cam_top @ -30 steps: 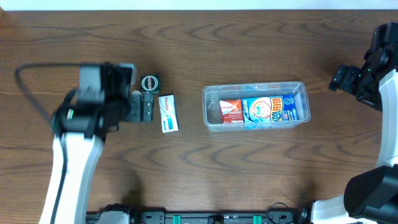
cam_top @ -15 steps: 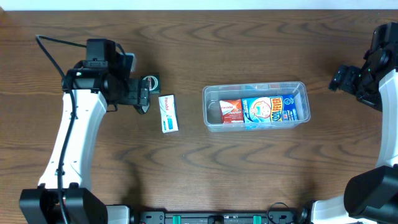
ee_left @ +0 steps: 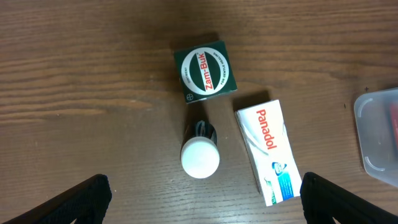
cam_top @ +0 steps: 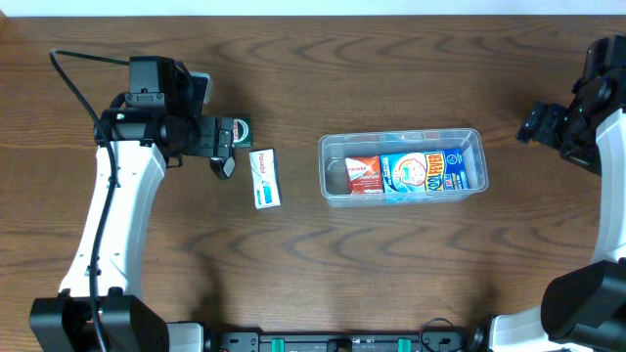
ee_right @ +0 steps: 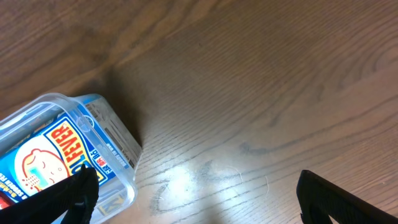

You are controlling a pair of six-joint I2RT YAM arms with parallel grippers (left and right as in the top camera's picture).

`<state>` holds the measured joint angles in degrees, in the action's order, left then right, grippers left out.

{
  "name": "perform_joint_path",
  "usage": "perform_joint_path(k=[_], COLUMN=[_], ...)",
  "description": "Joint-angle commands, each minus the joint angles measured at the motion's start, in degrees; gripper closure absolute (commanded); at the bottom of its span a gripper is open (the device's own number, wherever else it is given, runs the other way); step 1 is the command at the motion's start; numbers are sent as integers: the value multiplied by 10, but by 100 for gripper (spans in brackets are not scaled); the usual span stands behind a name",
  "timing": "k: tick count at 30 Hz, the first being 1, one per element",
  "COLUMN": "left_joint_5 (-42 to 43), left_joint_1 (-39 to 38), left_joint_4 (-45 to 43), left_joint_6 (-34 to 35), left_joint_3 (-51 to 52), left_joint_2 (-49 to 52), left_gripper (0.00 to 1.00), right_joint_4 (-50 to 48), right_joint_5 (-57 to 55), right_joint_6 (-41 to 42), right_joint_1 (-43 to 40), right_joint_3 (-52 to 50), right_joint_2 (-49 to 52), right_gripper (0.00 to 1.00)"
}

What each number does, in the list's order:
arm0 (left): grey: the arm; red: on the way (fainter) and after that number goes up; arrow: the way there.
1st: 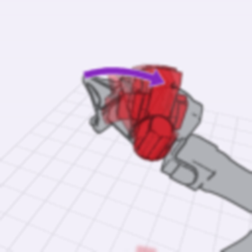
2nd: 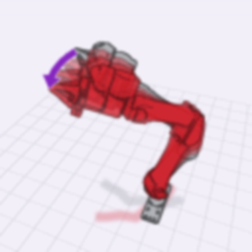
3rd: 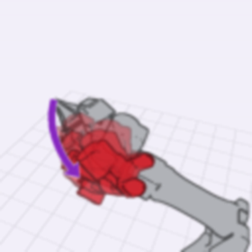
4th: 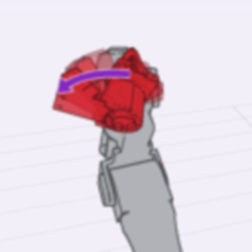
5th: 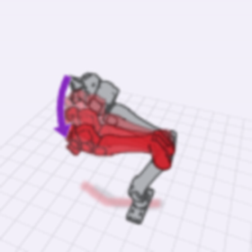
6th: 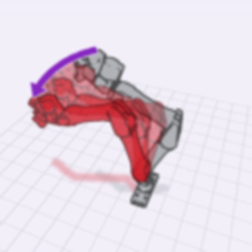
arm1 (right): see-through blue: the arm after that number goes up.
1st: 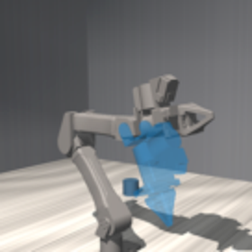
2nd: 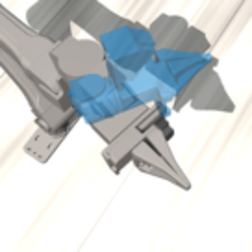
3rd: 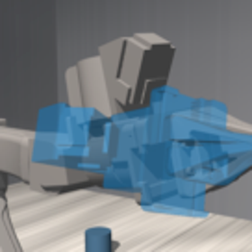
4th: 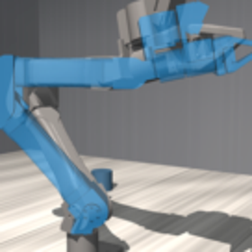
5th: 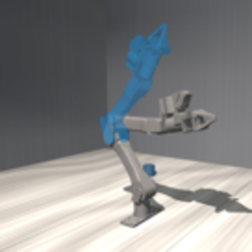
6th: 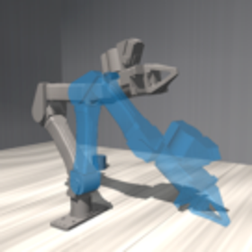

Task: Pack container
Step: 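Move the left gripper over the white-capped dark bottle, then lower the left gripper and grasp the bottle by its white cap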

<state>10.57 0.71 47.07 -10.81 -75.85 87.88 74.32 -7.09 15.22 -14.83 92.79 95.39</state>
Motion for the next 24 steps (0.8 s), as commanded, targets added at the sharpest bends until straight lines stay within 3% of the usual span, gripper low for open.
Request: perform_joint_path(k=[1, 11, 24], left_joint_5=[8, 7, 3], left_joint_1=[2, 2, 2], left_joint_4=[-5, -8, -9], left_joint_6=[-9, -5, 57], left_joint_3=[-13, -12, -12], left_joint_2=[2, 56, 106], left_gripper=[2, 2, 4], right_joint_4=[0, 0, 0], right_joint_5=[-2, -2, -2], right_joint_6=[-7, -7, -7], right_joint_1=[-5, -5, -5], right_joint_3=[0, 0, 0], right_joint_2=[-1, -1, -1], right_gripper=[1, 1, 1])
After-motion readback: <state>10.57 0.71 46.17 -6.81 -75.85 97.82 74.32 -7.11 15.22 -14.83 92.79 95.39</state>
